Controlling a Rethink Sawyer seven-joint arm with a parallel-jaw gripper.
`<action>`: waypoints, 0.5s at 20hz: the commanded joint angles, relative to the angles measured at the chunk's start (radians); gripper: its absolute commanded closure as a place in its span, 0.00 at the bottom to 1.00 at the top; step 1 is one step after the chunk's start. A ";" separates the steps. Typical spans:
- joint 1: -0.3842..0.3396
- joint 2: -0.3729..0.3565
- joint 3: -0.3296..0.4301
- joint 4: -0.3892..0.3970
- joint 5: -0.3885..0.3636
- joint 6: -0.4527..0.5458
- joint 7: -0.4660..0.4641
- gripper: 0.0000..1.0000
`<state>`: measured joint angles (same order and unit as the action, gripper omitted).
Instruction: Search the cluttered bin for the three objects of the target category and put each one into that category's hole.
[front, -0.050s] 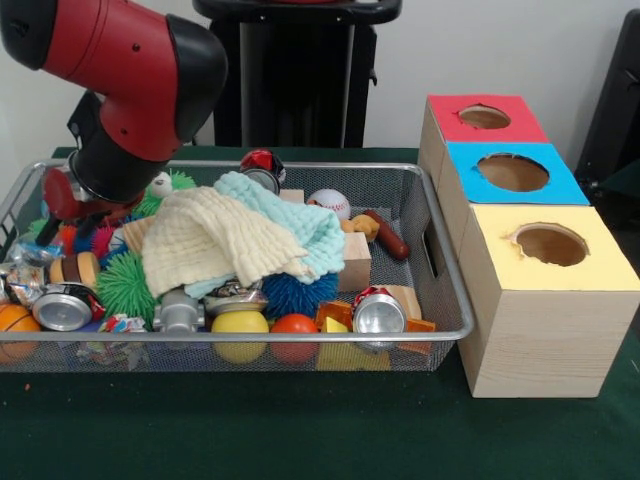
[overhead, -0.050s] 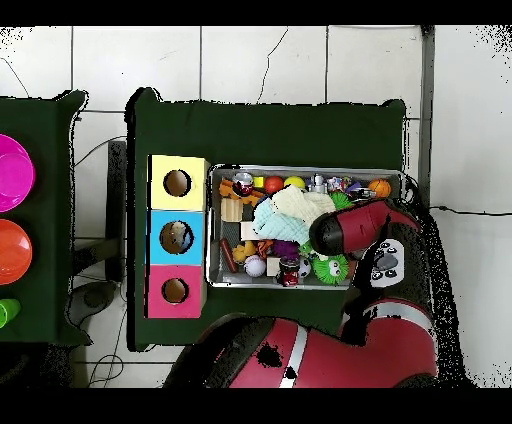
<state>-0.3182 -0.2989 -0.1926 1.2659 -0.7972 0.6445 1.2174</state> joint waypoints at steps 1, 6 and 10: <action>-0.006 0.040 0.034 -0.022 -0.029 -0.059 0.091 0.00; -0.036 0.065 0.072 -0.027 0.003 -0.054 0.066 0.00; -0.070 0.105 0.105 -0.049 0.013 -0.056 0.037 0.00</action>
<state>-0.3406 -0.2808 -0.2012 1.2603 -0.7970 0.6445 1.2174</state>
